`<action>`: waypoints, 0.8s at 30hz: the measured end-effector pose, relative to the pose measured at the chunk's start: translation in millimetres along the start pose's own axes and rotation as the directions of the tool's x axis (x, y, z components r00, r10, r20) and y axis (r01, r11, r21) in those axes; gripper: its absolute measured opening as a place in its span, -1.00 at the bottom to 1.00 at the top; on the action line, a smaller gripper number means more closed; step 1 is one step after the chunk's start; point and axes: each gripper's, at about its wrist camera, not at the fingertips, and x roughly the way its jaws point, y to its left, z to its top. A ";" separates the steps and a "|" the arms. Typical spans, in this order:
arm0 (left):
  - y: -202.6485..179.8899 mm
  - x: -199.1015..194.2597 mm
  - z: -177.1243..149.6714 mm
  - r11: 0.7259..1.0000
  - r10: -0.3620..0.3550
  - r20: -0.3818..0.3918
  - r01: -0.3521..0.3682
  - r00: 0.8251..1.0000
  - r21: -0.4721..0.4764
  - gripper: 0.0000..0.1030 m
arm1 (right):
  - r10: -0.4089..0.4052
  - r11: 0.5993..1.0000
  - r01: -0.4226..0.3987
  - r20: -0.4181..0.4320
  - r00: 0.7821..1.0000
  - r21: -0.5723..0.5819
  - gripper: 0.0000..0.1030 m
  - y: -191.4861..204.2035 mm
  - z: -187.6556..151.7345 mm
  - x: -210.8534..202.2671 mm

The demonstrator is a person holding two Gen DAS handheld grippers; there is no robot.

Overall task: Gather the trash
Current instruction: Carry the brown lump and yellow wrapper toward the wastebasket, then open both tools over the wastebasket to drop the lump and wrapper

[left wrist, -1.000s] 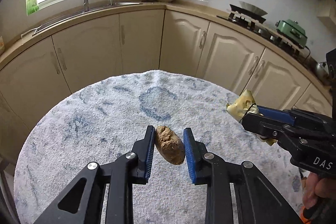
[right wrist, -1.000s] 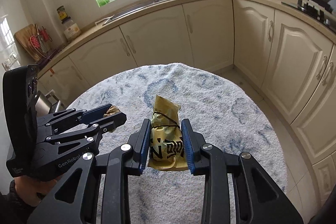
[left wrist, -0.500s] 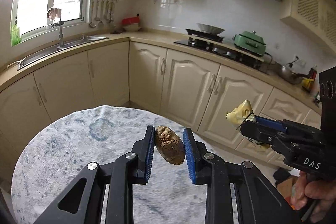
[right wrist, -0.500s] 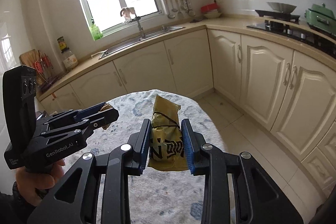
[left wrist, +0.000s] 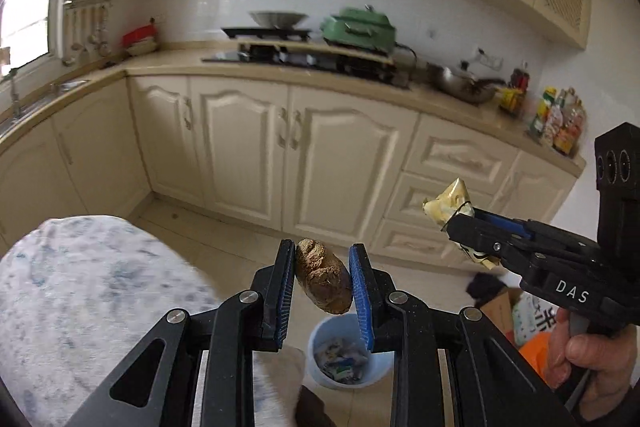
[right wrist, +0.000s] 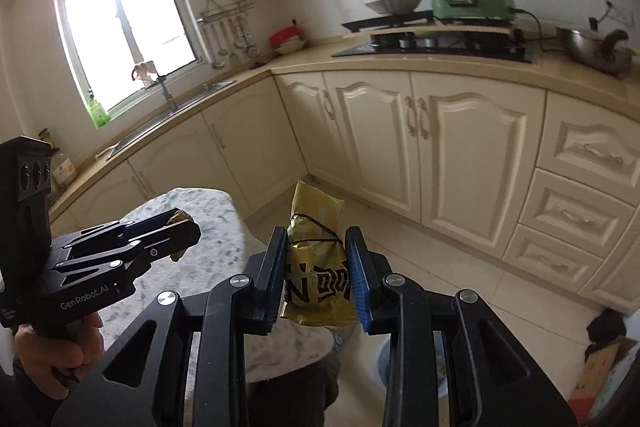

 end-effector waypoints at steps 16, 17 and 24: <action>-45.8 218.5 -26.5 0.997 -0.083 -0.434 0.074 0.897 -0.037 -0.54 | -0.047 0.943 0.127 -0.255 0.966 0.307 -0.42 -167.3 -95.4 101.3; -43.7 231.0 -26.2 0.997 -0.079 -0.452 0.073 0.888 -0.029 -0.54 | -0.043 0.937 0.131 -0.267 0.963 0.322 -0.42 -174.8 -100.0 108.0; -52.1 295.1 -18.7 0.999 -0.031 -0.522 0.031 0.853 -0.008 -0.03 | 0.000 0.898 0.130 -0.294 0.956 0.421 -0.36 -209.0 -121.2 133.7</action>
